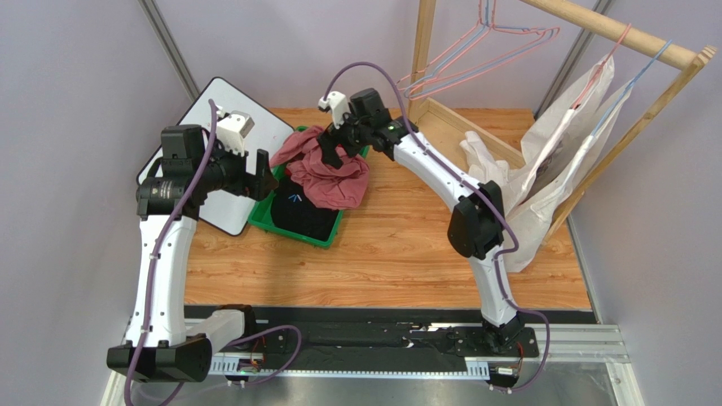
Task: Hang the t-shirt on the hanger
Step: Pick up the T-shirt and place it in the bin.
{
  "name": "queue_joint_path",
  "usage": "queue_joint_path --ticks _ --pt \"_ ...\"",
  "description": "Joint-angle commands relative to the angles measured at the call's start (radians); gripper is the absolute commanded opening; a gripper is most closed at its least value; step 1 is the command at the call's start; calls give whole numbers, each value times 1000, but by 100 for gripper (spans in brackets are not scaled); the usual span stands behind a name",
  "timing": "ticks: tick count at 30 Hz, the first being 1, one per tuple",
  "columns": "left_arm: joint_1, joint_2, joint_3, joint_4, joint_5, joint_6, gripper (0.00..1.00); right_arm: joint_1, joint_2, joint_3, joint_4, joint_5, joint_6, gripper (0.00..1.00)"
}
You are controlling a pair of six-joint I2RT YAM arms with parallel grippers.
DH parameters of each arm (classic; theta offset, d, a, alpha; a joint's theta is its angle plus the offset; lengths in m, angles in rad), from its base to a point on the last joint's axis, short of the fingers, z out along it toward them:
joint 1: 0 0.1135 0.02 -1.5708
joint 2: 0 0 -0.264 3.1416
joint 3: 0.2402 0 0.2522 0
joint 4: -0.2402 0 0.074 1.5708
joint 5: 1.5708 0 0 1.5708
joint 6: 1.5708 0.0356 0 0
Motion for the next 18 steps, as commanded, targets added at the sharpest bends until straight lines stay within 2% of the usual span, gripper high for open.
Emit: queue_joint_path --ticks 1,5,7,8,10,11,12,15,16,18 --pt "9 -62 -27 -55 -29 34 99 58 101 91 58 18 28 100" --pt "11 -99 -64 -64 -36 39 99 84 154 97 87 59 -1 99" --pt "11 -113 -75 -66 -41 43 99 84 161 96 84 94 -11 89" --pt "11 -116 -87 -66 -44 45 99 82 154 99 75 105 -30 65" --pt "11 -122 -96 -61 -41 45 99 82 109 121 37 116 -41 38" --pt "11 -124 -108 -58 -29 34 99 82 89 137 20 111 -44 6" --pt "11 -124 -113 -46 -20 29 99 84 63 155 3 101 -39 0" --pt "12 -115 -124 -16 28 11 99 81 -54 233 -84 76 -21 0" --pt "11 -109 -124 -6 40 8 99 76 -151 224 -101 71 -15 0" --pt "11 -102 -127 27 68 -9 99 47 -262 101 -99 59 13 0"
